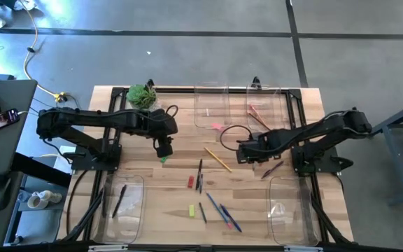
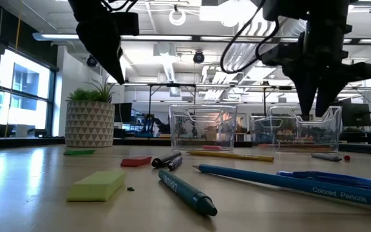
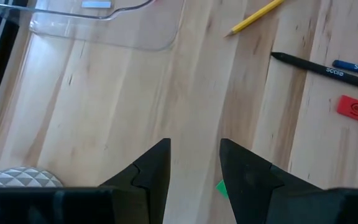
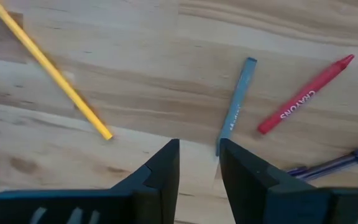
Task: Sort crayons/erasers/pens/pencils in bins
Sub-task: Put the gray crayon into the bottom right transparent bin
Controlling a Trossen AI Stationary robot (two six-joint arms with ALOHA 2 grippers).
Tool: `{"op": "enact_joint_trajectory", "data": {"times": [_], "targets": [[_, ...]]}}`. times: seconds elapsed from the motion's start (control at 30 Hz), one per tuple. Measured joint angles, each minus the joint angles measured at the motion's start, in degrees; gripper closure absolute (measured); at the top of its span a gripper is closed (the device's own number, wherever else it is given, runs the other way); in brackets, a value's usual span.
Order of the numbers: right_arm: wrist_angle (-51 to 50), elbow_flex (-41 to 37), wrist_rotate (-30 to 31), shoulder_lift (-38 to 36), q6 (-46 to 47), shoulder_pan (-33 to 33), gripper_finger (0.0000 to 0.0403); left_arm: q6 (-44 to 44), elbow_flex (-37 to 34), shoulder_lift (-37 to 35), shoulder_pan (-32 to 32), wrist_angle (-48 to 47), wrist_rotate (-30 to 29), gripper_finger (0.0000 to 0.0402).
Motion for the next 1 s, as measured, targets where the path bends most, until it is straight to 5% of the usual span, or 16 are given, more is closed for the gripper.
{"op": "enact_joint_trajectory", "data": {"times": [0.6, 1.0], "targets": [[2.3, -3.1, 1.4, 0.2, 0.0, -2.5, 0.0274, 1.0, 0.0, 0.0, 0.1, 4.4, -0.3, 0.0275], [3.2, -3.1, -2.3, 8.8, -1.2, -2.6, 0.0275, 1.5, 0.0, 0.0, 0.2, 3.1, -1.3, 0.0275]]}}
